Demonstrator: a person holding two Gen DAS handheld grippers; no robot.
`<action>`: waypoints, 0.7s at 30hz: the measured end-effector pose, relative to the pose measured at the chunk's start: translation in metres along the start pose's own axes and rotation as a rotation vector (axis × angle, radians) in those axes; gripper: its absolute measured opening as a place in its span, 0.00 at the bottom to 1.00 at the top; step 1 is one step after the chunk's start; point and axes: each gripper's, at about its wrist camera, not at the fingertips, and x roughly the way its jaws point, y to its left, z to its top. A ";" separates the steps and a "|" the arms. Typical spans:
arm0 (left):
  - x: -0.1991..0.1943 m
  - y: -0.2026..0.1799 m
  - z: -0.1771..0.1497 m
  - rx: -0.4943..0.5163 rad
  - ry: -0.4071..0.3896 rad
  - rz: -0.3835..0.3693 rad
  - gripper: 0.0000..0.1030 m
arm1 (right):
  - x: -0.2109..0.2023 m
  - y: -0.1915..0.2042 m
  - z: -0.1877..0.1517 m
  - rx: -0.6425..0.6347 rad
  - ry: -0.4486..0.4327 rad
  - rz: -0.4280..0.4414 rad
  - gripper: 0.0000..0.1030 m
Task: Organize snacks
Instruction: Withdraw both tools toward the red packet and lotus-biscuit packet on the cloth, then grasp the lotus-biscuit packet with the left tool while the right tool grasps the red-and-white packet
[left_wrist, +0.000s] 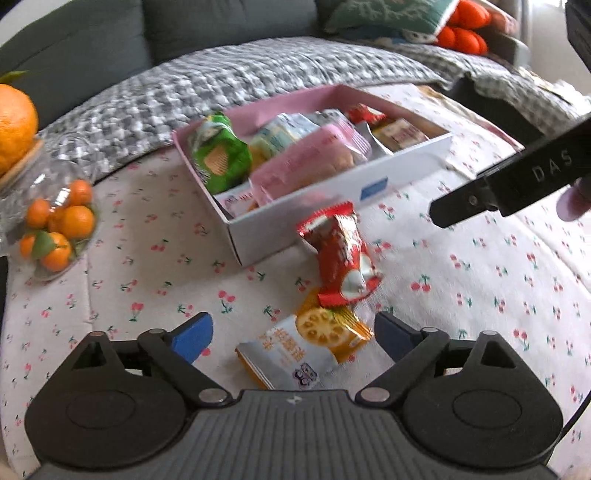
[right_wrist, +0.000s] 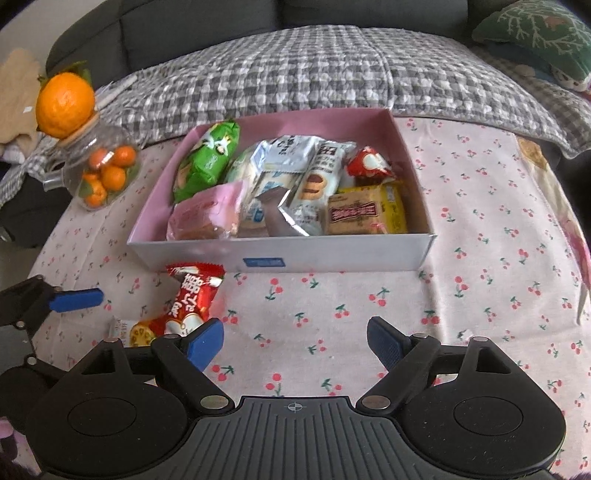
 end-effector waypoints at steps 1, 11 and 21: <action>0.002 0.001 0.000 0.002 0.009 -0.011 0.85 | 0.001 0.001 0.000 0.001 0.003 0.006 0.84; 0.002 0.002 -0.005 0.042 0.039 -0.075 0.68 | 0.022 0.017 0.005 0.078 0.047 0.097 0.84; -0.008 0.004 -0.015 0.039 0.055 -0.103 0.47 | 0.041 0.045 0.011 0.120 0.067 0.121 0.82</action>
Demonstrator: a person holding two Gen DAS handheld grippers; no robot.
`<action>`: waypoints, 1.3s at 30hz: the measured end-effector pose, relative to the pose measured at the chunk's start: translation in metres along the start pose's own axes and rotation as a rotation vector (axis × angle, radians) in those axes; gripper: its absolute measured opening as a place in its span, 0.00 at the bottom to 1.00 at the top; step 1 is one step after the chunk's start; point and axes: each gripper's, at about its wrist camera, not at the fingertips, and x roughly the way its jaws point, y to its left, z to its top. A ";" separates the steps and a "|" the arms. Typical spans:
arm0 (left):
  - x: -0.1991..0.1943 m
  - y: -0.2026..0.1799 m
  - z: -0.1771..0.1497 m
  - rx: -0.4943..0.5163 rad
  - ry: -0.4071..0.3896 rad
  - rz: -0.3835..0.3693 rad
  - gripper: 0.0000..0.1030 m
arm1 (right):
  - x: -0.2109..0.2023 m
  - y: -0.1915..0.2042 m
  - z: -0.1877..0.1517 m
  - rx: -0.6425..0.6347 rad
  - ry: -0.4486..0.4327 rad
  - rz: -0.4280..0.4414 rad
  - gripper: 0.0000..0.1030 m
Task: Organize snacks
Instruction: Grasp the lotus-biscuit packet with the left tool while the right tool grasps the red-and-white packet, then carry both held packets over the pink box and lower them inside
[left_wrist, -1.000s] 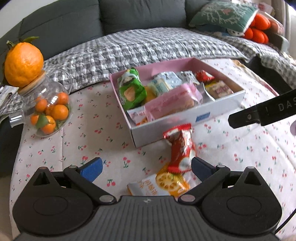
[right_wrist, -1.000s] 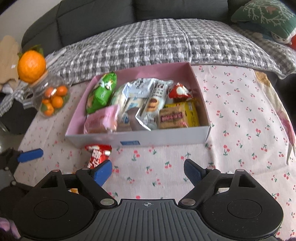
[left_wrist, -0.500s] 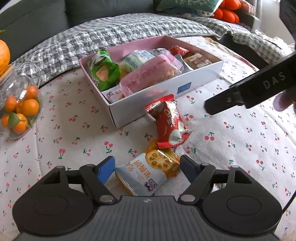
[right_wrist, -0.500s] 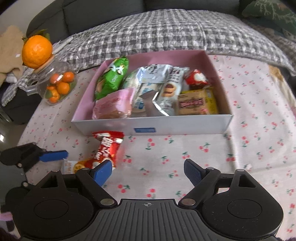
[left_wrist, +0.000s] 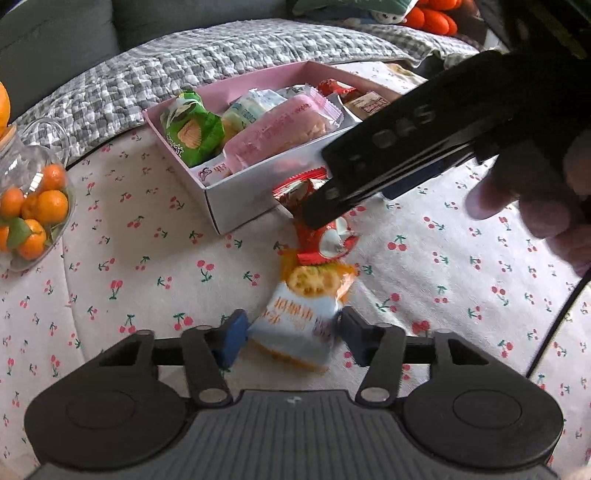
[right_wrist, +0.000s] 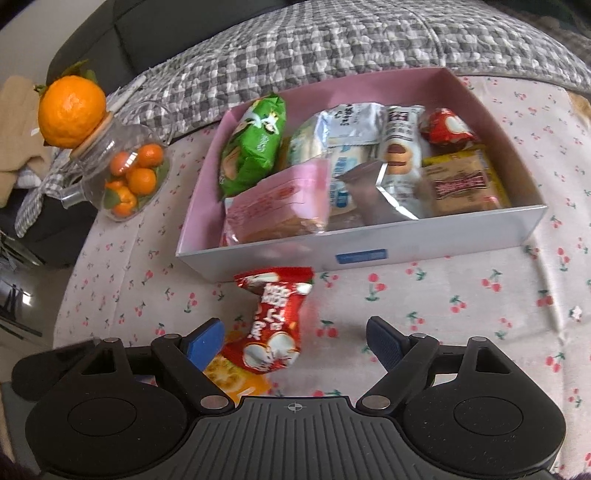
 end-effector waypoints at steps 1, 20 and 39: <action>-0.001 -0.001 0.000 0.002 0.001 0.005 0.47 | 0.002 0.003 0.000 -0.003 0.000 -0.002 0.82; 0.008 -0.012 0.009 0.023 -0.020 0.067 0.53 | -0.005 -0.010 0.003 -0.030 -0.007 -0.056 0.26; 0.011 -0.015 0.025 -0.056 -0.017 0.119 0.35 | -0.029 -0.045 0.001 0.050 0.015 -0.075 0.26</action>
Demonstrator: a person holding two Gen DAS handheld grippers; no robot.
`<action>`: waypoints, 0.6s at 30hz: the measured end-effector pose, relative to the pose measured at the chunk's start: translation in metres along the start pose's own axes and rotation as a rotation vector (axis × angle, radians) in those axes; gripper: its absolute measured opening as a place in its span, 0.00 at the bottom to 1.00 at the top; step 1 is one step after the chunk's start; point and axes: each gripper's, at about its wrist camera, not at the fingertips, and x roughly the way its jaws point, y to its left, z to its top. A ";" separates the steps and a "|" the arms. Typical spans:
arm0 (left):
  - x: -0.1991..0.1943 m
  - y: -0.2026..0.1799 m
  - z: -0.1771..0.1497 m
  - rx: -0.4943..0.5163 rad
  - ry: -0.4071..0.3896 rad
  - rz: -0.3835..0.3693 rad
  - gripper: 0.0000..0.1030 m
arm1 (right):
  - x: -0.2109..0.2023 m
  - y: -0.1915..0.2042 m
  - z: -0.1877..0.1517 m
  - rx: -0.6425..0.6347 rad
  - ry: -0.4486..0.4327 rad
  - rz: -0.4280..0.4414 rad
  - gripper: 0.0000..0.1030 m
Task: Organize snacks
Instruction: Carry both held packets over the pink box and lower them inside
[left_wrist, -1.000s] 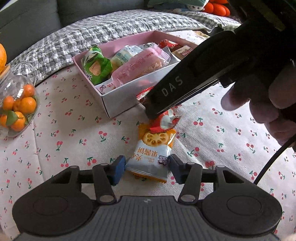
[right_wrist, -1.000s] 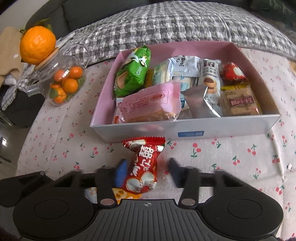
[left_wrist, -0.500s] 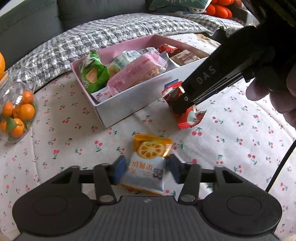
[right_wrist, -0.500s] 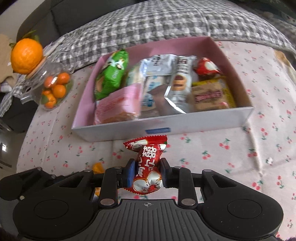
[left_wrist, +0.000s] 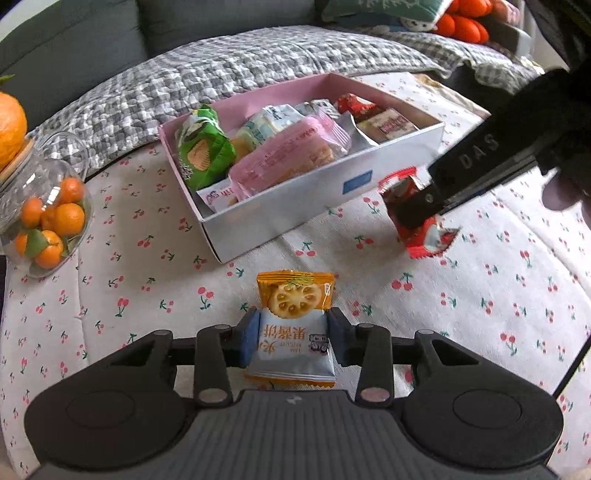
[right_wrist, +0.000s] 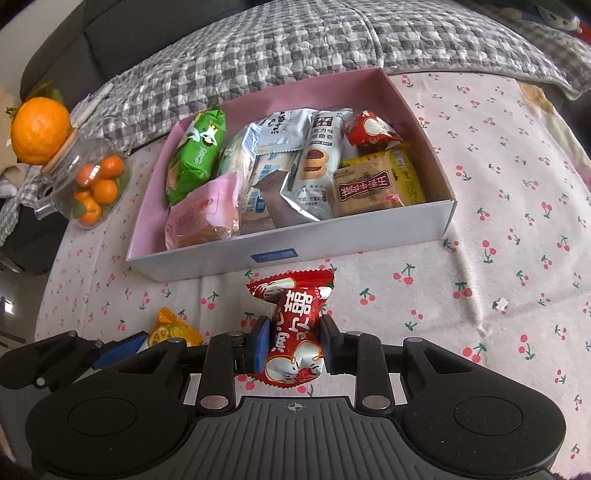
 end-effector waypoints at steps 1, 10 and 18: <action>0.000 0.002 0.002 -0.017 -0.001 0.000 0.35 | -0.001 0.000 0.000 0.001 0.001 0.002 0.26; -0.006 0.014 0.008 -0.131 -0.012 0.008 0.35 | -0.012 -0.010 0.004 0.033 -0.004 0.013 0.26; -0.018 0.021 0.017 -0.200 -0.065 0.016 0.35 | -0.029 -0.022 0.012 0.093 -0.050 0.038 0.26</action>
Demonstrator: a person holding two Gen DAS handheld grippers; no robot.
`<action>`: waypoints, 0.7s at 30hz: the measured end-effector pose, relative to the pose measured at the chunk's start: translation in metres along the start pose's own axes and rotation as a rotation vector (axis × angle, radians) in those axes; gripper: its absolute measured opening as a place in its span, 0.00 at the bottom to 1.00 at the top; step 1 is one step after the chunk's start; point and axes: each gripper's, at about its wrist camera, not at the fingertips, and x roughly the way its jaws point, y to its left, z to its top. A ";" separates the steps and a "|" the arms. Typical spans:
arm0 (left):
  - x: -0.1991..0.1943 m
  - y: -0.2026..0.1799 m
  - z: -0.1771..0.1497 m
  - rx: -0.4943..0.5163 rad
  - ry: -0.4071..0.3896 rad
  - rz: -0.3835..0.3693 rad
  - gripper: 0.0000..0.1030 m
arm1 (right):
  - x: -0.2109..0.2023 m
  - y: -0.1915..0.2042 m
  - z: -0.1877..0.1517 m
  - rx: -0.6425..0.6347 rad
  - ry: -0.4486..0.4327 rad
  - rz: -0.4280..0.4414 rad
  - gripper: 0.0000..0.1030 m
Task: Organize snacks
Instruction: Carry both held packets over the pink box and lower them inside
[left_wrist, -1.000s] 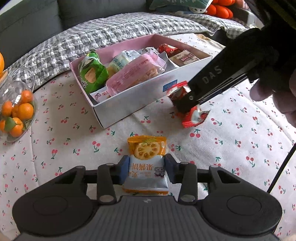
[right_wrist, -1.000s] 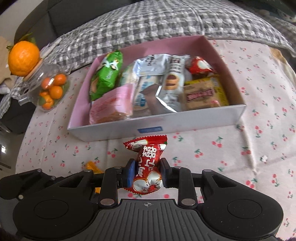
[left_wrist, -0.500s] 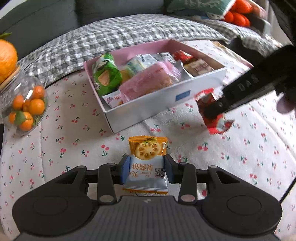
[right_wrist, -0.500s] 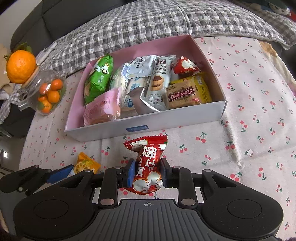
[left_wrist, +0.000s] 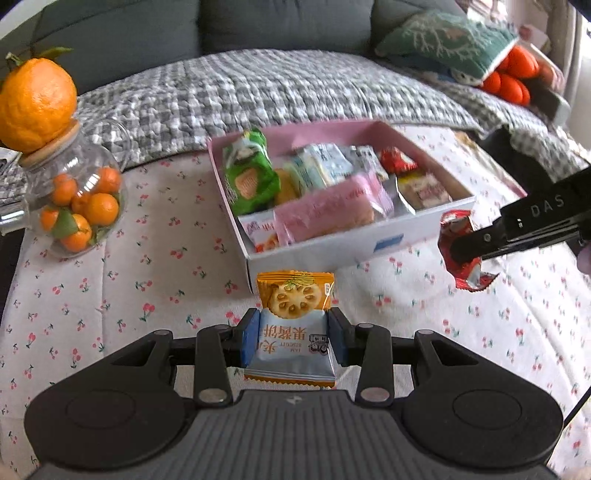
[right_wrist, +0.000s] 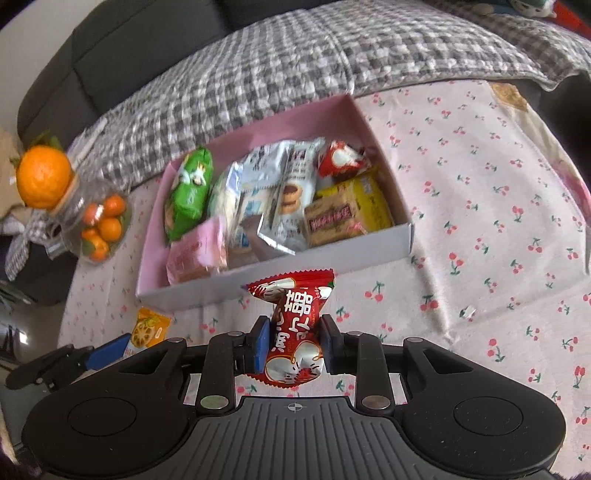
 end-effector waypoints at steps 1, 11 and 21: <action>-0.002 0.000 0.002 -0.007 -0.009 0.002 0.35 | -0.003 -0.001 0.001 0.006 -0.010 0.005 0.26; -0.013 0.001 0.024 -0.088 -0.095 0.007 0.35 | -0.014 -0.015 0.023 0.090 -0.097 0.040 0.26; -0.002 -0.007 0.052 -0.077 -0.136 0.048 0.35 | -0.004 -0.031 0.047 0.166 -0.183 0.072 0.27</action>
